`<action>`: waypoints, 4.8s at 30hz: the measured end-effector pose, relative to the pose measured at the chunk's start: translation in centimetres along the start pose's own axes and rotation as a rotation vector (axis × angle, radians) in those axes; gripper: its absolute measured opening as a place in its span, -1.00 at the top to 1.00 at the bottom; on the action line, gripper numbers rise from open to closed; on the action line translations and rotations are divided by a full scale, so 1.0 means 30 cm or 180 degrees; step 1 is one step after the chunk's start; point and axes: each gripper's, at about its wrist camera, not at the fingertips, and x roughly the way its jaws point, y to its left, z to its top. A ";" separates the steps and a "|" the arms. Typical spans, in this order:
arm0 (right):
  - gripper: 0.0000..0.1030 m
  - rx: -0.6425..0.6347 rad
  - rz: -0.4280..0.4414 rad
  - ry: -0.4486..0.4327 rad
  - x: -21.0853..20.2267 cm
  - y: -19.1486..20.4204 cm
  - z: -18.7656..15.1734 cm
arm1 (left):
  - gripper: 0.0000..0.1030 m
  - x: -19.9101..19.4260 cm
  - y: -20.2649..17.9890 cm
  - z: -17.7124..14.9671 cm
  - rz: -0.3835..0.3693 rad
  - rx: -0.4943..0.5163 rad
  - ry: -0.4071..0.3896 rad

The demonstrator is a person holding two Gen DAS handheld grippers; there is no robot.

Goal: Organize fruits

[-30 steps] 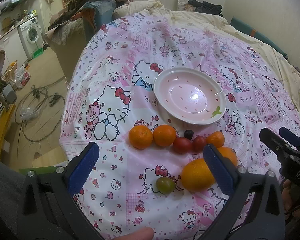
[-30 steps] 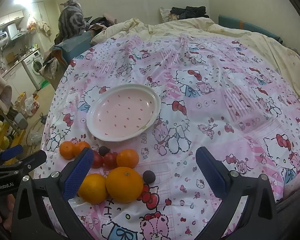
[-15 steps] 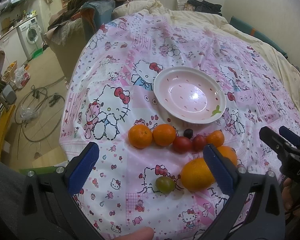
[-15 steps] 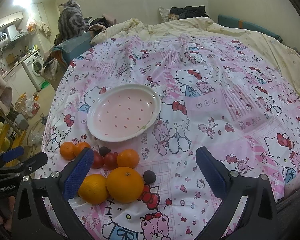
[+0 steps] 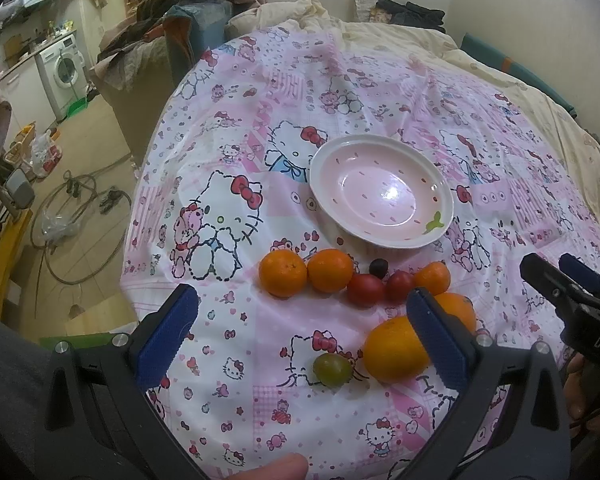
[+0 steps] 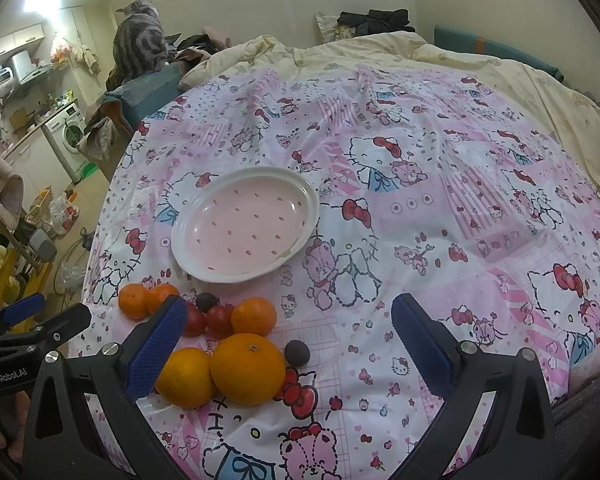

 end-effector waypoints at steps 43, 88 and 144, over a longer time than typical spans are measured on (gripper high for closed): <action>-1.00 0.0670 0.0136 0.0333 0.047 -0.142 0.014 | 0.36 0.405 0.119 0.087 -0.0275 -0.0631 0.1453; -0.15 0.0530 0.0997 0.1215 0.290 -0.063 0.214 | 0.37 0.263 0.057 0.329 -0.0513 -0.0385 0.0951; -0.63 0.0915 0.0417 0.1056 0.406 -0.302 0.302 | 0.34 0.748 -0.164 0.501 -0.0431 -0.0160 0.1096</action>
